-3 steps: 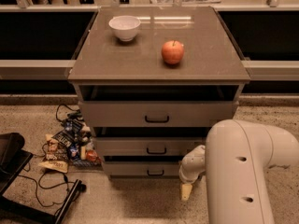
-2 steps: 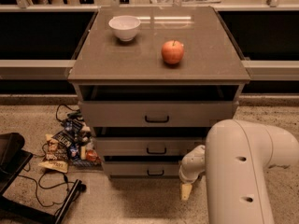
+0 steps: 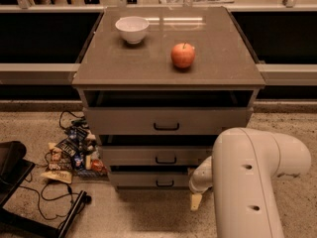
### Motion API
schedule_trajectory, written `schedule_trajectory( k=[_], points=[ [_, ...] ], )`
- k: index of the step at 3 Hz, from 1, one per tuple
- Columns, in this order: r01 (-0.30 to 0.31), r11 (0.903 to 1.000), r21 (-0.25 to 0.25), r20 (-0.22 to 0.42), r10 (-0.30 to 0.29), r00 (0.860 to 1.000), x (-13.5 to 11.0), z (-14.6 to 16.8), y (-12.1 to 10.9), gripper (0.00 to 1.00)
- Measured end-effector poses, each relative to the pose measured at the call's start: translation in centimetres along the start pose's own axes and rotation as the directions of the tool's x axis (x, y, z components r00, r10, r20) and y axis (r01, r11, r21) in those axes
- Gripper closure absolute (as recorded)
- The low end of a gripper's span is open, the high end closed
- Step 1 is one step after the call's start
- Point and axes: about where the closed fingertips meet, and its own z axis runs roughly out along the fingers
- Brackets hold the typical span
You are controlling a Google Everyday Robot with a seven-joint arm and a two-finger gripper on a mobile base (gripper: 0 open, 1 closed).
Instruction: Open bottom drawer
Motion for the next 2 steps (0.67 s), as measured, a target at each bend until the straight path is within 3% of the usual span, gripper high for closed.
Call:
schedule_trajectory(
  k=[2],
  points=[
    [0.040,0.9963,0.077,0.039,-0.043,0.998,0.51,0.72,-0.87,0.00]
  ],
)
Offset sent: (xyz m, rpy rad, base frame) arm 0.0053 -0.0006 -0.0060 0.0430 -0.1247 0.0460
